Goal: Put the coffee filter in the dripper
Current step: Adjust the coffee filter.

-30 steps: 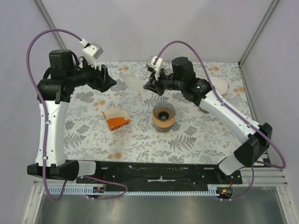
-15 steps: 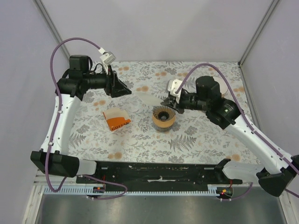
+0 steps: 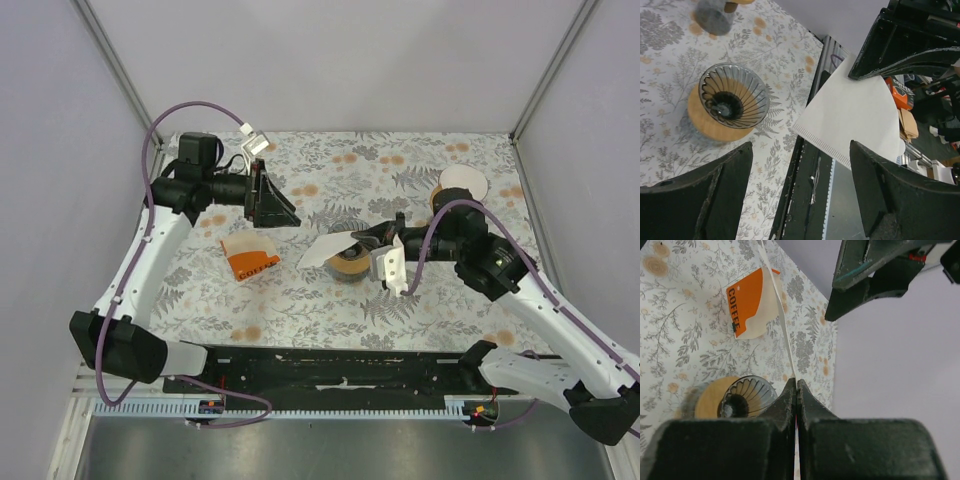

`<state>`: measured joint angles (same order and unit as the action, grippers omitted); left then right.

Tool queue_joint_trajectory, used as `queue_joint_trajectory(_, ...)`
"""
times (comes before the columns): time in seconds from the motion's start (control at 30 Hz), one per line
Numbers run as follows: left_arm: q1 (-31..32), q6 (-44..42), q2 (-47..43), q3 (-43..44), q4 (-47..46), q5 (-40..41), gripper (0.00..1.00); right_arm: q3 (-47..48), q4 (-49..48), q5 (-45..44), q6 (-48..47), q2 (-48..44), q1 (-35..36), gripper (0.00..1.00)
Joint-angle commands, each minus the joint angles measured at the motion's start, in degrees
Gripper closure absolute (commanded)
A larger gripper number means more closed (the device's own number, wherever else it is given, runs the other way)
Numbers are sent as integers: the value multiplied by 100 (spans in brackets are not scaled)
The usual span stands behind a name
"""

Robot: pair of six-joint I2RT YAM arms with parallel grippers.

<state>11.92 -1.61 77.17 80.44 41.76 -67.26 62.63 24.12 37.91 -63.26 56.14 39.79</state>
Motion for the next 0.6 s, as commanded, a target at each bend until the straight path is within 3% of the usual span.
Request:
queue_joint_trajectory(0.0, 275, -100, 245, 356, 557, -550, 16, 722, 722, 664, -2011, 309, 2, 100)
queue_joint_trajectory(0.17, 846, -1490, 711, 1428, 2545, 20, 12, 1075, 1042, 1086, -2812, 512, 2, 100)
queue_joint_trajectory(0.47, 1189, -1272, 1151, 2317, 2768, -409, 10, 1612, 1359, 1192, -3596, 732, 2, 100)
queue_joint_trajectory(0.57, 1435, -1692, 1283, 2493, 2802, -367, 9, 1665, 1263, 1166, -3824, 846, -67, 100)
